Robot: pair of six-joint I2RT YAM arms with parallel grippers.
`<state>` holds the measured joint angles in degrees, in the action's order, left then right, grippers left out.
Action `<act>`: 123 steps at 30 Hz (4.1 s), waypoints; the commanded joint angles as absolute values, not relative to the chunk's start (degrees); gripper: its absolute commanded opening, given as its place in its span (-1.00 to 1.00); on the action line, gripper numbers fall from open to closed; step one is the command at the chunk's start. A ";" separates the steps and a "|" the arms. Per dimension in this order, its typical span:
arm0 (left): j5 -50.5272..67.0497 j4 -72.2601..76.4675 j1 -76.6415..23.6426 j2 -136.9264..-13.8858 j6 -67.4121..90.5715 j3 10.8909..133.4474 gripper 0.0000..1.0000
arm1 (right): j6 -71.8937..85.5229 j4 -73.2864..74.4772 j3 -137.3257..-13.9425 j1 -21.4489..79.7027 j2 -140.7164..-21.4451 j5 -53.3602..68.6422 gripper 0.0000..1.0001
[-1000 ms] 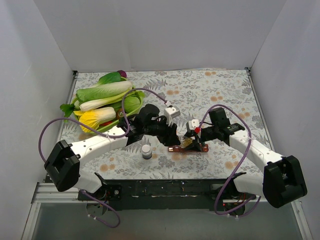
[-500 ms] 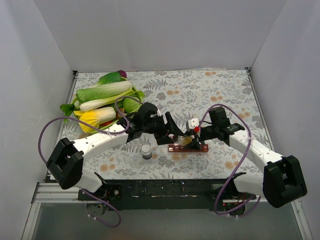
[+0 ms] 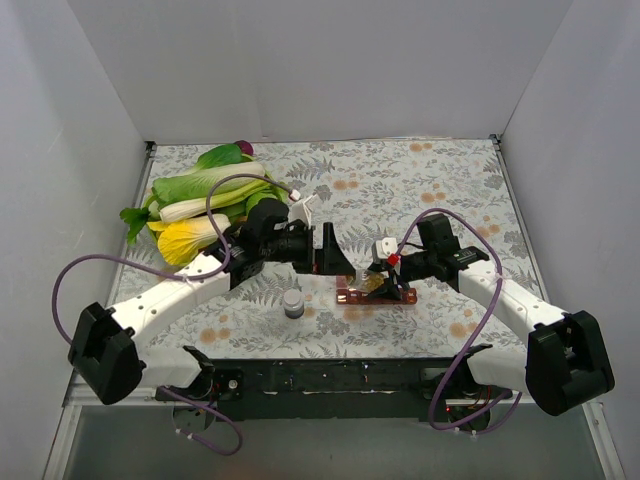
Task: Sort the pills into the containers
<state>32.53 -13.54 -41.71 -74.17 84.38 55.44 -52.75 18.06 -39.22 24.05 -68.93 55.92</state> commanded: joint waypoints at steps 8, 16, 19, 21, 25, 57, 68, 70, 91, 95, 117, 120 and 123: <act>24.44 8.43 -52.21 -57.38 18.83 35.76 0.96 | -54.32 18.72 -39.99 24.08 -68.20 58.18 -0.97; 23.12 10.11 -53.53 -67.23 13.19 41.48 0.96 | -54.76 19.16 -40.08 24.08 -68.47 58.54 -0.97; 22.06 9.67 -53.61 -70.13 13.09 43.59 0.94 | -54.93 19.16 -39.99 24.08 -68.55 58.45 -0.97; 22.32 9.93 -53.61 -71.10 13.36 44.29 0.86 | -54.93 19.25 -39.99 24.08 -68.47 58.45 -0.97; 23.37 9.23 -53.53 -72.24 14.85 45.70 0.59 | -54.93 19.16 -40.08 24.08 -68.73 58.62 -0.97; 22.32 -12.21 -42.80 -77.78 98.42 55.45 -1.00 | -54.05 18.46 -39.99 24.17 -68.91 57.57 -0.97; 23.91 -13.36 -42.54 -79.46 101.78 58.62 -1.00 | -53.96 18.37 -39.99 23.99 -68.91 57.13 -0.97; 23.65 -14.06 -42.19 -78.67 97.05 58.45 -1.00 | -54.05 18.46 -39.99 23.99 -68.91 56.95 -0.97; -6.59 -34.54 -36.74 -101.86 65.22 69.60 -0.73 | -54.14 18.90 -40.34 20.66 -68.38 57.39 -0.97; -8.08 -34.89 -36.65 -104.32 64.60 71.10 -0.12 | -54.14 18.90 -40.34 20.39 -68.20 57.57 -0.97; 5.10 -24.28 -35.77 -81.06 61.70 66.54 0.73 | -31.40 6.61 -45.94 15.03 -62.75 63.90 -0.97; 5.62 -20.50 -35.60 -72.81 61.52 63.73 0.96 | -12.68 -1.52 -54.72 13.11 -65.20 61.80 -0.97; 7.11 -18.55 -35.25 -67.44 61.79 61.18 0.96 | 13.74 -10.59 -61.06 12.13 -68.45 58.37 -0.97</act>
